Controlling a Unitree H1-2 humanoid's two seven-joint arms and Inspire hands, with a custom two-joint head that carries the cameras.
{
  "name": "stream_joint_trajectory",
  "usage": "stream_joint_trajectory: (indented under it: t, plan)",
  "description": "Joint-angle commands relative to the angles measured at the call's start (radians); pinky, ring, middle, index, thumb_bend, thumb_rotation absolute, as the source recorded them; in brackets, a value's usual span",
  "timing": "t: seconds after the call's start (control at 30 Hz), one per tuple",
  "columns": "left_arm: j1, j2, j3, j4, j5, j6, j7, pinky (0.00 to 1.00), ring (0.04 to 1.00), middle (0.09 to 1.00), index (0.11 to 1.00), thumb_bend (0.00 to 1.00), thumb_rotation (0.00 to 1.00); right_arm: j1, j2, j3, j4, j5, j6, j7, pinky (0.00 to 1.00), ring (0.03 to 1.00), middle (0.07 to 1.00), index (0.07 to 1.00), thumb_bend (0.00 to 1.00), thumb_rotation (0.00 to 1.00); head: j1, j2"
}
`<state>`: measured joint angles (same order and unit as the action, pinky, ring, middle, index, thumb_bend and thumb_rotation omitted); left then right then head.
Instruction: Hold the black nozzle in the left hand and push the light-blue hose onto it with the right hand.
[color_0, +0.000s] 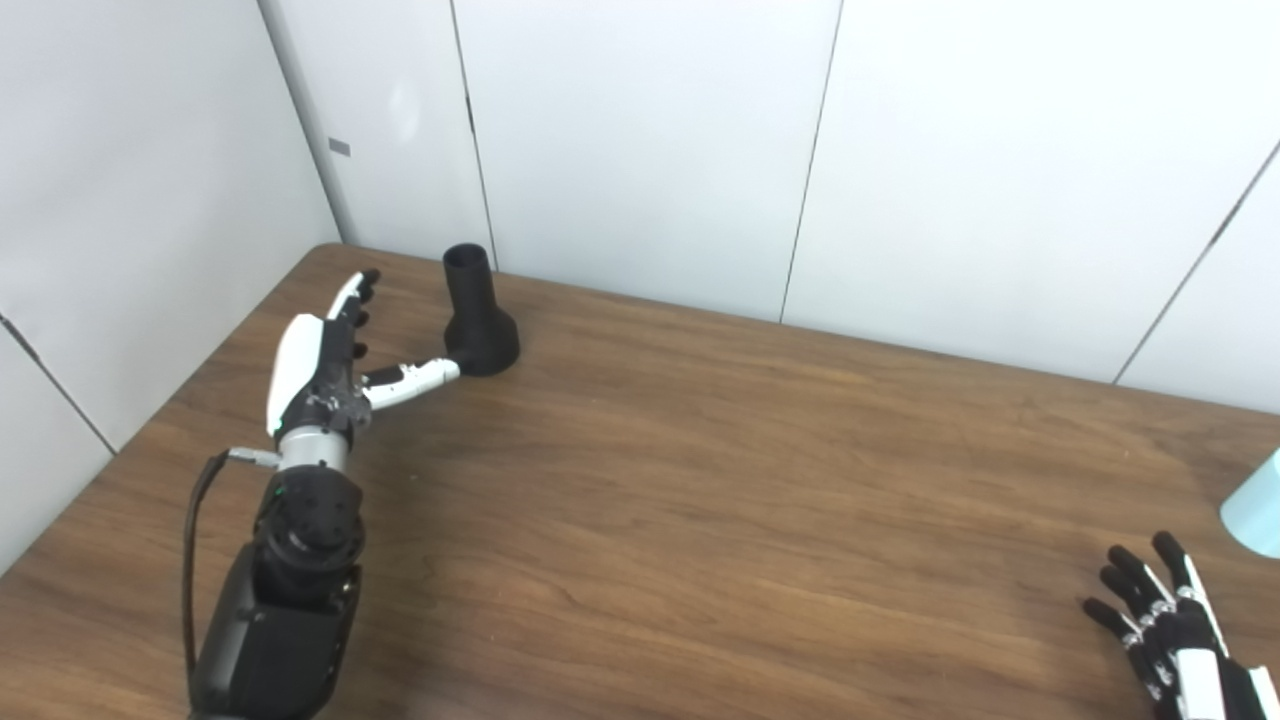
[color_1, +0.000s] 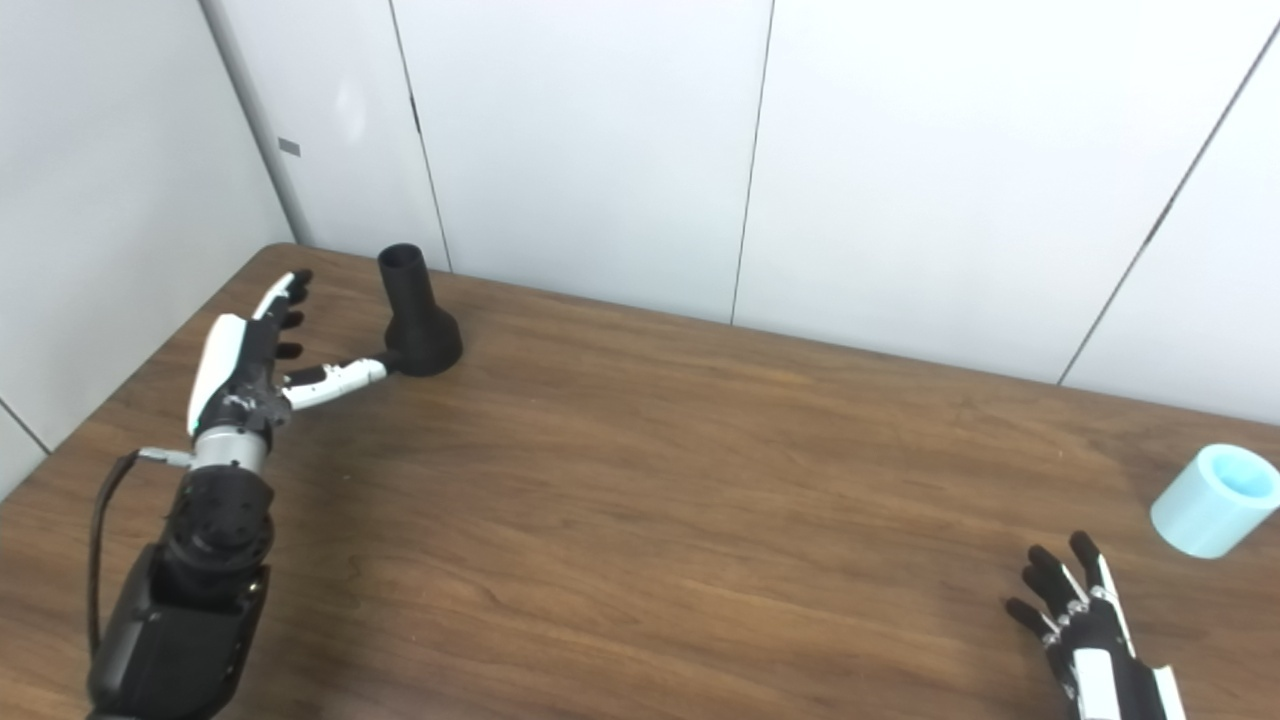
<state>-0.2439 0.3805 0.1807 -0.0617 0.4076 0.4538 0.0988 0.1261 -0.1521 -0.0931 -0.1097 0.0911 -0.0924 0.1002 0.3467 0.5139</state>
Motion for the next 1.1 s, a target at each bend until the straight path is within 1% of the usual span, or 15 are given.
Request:
stream_joint_trajectory:
  t: [0.0,0.1,0.17,0.3,0.4,0.43,0.5,0.6,0.63,0.7,0.73,0.8,0.9,1.0,1.07]
  plan:
    - [-0.074,0.056,-0.021,0.031,0.05,-0.03,0.021,0.86,0.931,0.923,0.927,0.98,0.33,0.009,0.0,0.003,0.048,-0.003,-0.01,0.0,0.85,0.905,0.898,0.971,0.67,0.94,0.0,0.0]
    - [-0.122,0.087,-0.059,0.122,0.071,-0.048,0.027,0.97,0.978,0.949,0.927,1.0,0.39,0.009,0.001,0.003,0.045,-0.008,-0.004,-0.005,0.86,0.913,0.904,0.981,0.67,0.95,-0.002,0.002]
    - [-0.151,0.105,-0.085,0.166,0.081,-0.043,0.017,0.99,0.994,0.957,0.927,1.0,0.41,0.009,0.0,0.004,0.045,-0.015,-0.006,-0.007,0.85,0.91,0.9,0.981,0.66,0.95,-0.002,0.002]
    - [-0.198,0.132,-0.133,0.22,0.093,-0.012,-0.022,1.0,1.0,0.95,0.944,1.0,0.46,0.009,-0.004,0.003,0.045,-0.025,-0.006,-0.008,0.84,0.911,0.904,0.983,0.65,0.95,0.003,0.006]
    - [-0.23,0.142,-0.158,0.26,0.097,-0.004,-0.039,1.0,0.992,0.948,0.946,1.0,0.48,0.005,-0.002,0.0,0.049,-0.014,-0.01,-0.004,0.83,0.911,0.904,0.979,0.68,0.94,0.003,0.006]
    - [-0.238,0.143,-0.164,0.273,0.097,-0.005,-0.041,1.0,0.991,0.947,0.947,1.0,0.48,0.006,-0.003,0.0,0.049,-0.015,-0.011,-0.004,0.83,0.91,0.903,0.978,0.68,0.93,0.004,0.0]
    - [-0.253,0.144,-0.177,0.297,0.102,-0.009,-0.036,1.0,0.988,0.944,0.943,1.0,0.5,0.009,-0.004,0.0,0.05,-0.016,-0.015,-0.002,0.83,0.908,0.901,0.975,0.69,0.94,-0.001,-0.001]
    - [-0.271,0.148,-0.198,0.34,0.115,-0.035,-0.019,1.0,0.962,0.923,0.922,1.0,0.5,0.009,-0.001,-0.001,0.05,-0.018,-0.015,-0.006,0.82,0.906,0.898,0.972,0.69,0.95,-0.01,-0.001]
    - [-0.277,0.148,-0.203,0.356,0.118,-0.043,-0.013,1.0,0.95,0.898,0.917,1.0,0.51,0.009,0.001,-0.001,0.05,-0.017,-0.012,-0.009,0.83,0.907,0.898,0.972,0.7,0.96,-0.011,-0.001]
    - [-0.287,0.146,-0.215,0.377,0.125,-0.051,-0.011,1.0,0.932,0.881,0.909,1.0,0.51,0.01,0.003,-0.002,0.05,-0.016,-0.013,-0.01,0.84,0.913,0.899,0.976,0.72,0.97,-0.015,-0.001]
    - [-0.289,0.145,-0.22,0.381,0.126,-0.052,-0.012,1.0,0.931,0.88,0.908,1.0,0.5,0.011,0.004,-0.002,0.05,-0.016,-0.013,-0.01,0.85,0.918,0.903,0.982,0.71,0.98,-0.017,-0.001]
    - [-0.298,0.143,-0.229,0.394,0.127,-0.055,-0.011,1.0,0.952,0.905,0.909,1.0,0.49,0.012,0.004,-0.001,0.052,-0.022,-0.021,-0.011,0.87,0.923,0.91,0.99,0.7,0.98,-0.019,-0.002]
    - [-0.314,0.139,-0.24,0.419,0.126,-0.063,-0.012,1.0,0.981,0.931,0.907,1.0,0.49,0.012,0.002,0.003,0.055,-0.027,-0.033,-0.009,0.86,0.922,0.913,0.994,0.68,0.99,-0.023,-0.001]
    - [-0.332,0.137,-0.256,0.44,0.137,-0.058,-0.011,1.0,0.971,0.918,0.895,1.0,0.49,0.012,0.005,0.002,0.053,-0.019,-0.032,-0.005,0.88,0.929,0.916,0.991,0.68,0.98,-0.025,0.0]
    - [-0.34,0.134,-0.261,0.447,0.137,-0.053,-0.012,1.0,0.967,0.905,0.888,1.0,0.49,0.012,0.007,0.003,0.052,-0.021,-0.032,-0.008,0.86,0.921,0.911,0.991,0.68,0.97,-0.026,0.0]
